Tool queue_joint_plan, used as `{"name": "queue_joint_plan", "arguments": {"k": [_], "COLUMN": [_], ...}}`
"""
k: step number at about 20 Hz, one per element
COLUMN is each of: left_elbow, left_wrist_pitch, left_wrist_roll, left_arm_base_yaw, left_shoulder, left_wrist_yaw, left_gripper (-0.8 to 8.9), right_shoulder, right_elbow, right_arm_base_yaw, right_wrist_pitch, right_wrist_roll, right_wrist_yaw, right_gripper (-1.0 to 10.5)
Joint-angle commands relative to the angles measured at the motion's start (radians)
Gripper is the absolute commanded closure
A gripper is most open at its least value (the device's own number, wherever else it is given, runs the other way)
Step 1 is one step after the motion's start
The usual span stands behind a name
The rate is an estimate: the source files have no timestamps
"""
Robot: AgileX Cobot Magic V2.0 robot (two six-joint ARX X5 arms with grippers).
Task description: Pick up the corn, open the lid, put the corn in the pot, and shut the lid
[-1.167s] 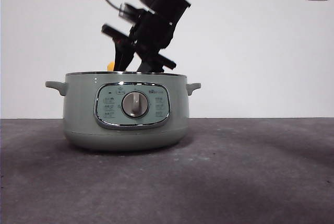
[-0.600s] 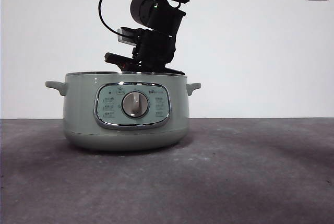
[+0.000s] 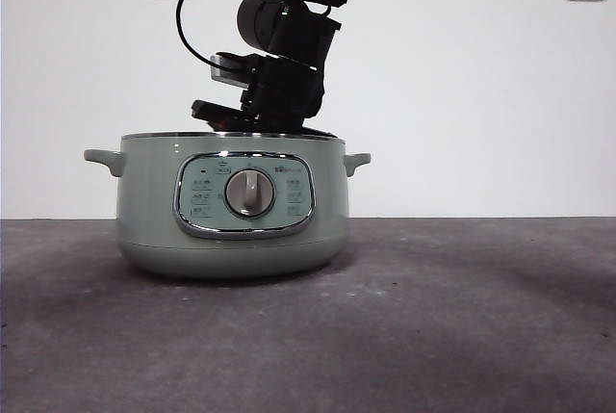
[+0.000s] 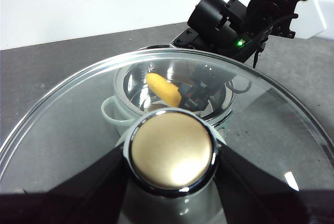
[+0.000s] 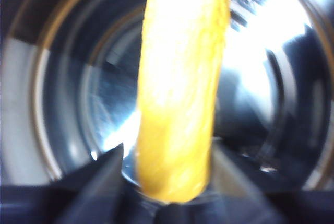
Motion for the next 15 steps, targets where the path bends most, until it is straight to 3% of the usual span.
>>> {"name": "queue_joint_plan", "arguments": {"k": [1,5,7,11,15], "left_elbow": [0.010,0.010,0.010,0.010,0.010], "left_wrist_pitch": [0.046,0.048,0.053,0.084,0.174], "left_wrist_roll": [0.005,0.005,0.005,0.008,0.013], "left_arm_base_yaw": [-0.003,-0.003,-0.003,-0.003,-0.019], "left_shoulder": [-0.007,0.004,0.014,0.053,0.143], "left_wrist_yaw": [0.008,0.008,0.008,0.008,0.009], "left_gripper": [8.22,8.22,8.22,8.22,8.22], "right_shoulder": [0.036,0.007,-0.042,-0.156,-0.274], "right_elbow": [-0.012,-0.009,0.013,0.160,0.332], "right_arm_base_yaw": [-0.001,-0.001,-0.001,-0.002,-0.002], "right_wrist_pitch": [-0.020,-0.039,-0.029,-0.058,-0.198], "right_wrist_roll": [0.005,0.005,0.003,0.001,0.001], "right_wrist_yaw": [0.000,0.010,0.053,0.084,0.127], "right_gripper": [5.1,5.1,5.1,5.1,5.1]}}
